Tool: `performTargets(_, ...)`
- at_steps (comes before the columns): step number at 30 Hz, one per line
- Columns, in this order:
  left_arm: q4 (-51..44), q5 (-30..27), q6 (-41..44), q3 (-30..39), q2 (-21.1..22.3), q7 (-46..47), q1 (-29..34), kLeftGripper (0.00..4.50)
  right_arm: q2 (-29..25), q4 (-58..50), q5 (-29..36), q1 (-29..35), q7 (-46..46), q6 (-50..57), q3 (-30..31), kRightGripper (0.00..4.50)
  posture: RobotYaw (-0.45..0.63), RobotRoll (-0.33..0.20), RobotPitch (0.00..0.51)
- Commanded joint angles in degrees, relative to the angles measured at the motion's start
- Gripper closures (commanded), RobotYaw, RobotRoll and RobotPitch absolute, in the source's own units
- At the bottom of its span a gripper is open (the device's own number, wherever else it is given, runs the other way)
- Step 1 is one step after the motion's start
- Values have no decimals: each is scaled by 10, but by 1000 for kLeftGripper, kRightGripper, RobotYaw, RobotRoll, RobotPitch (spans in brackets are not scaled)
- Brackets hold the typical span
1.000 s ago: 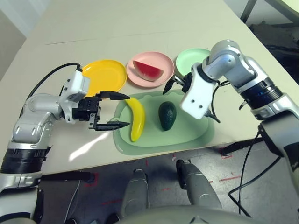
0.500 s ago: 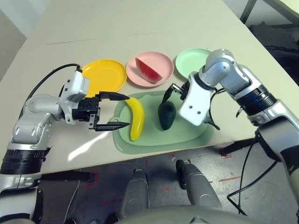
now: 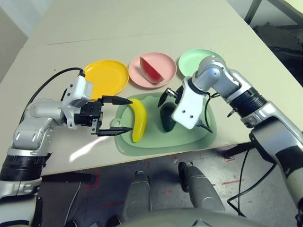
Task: Place the fruits into color-matched plates.
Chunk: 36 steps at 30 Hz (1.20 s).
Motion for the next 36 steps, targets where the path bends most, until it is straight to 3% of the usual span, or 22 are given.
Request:
performTargets(1, -9, -1, 2, 7, 7, 1, 6, 0, 1, -2, -7, 13, -1, -2, 14, 19, -3, 0, 218)
performTargets(18, 8, 2, -9, 9, 12, -5, -2, 0, 7, 45, -47, 4, -42, 12, 16, 19, -7, 0, 217)
performTargets(21, 11, 3, -10, 10, 13, -4, -3, 0, 8, 42, -41, 5, -36, 21, 15, 498, -8, 0, 217)
performTargets(24, 14, 4, -13, 9, 12, -4, -4, 0, 9, 40, -38, 6, -33, 28, 14, 1396, -8, 0, 217)
performTargets(36, 21, 2, -17, 2, 1, 1, -11, 0, -7, 54, -17, -17, -16, 47, -5, 1399, -30, 0, 214)
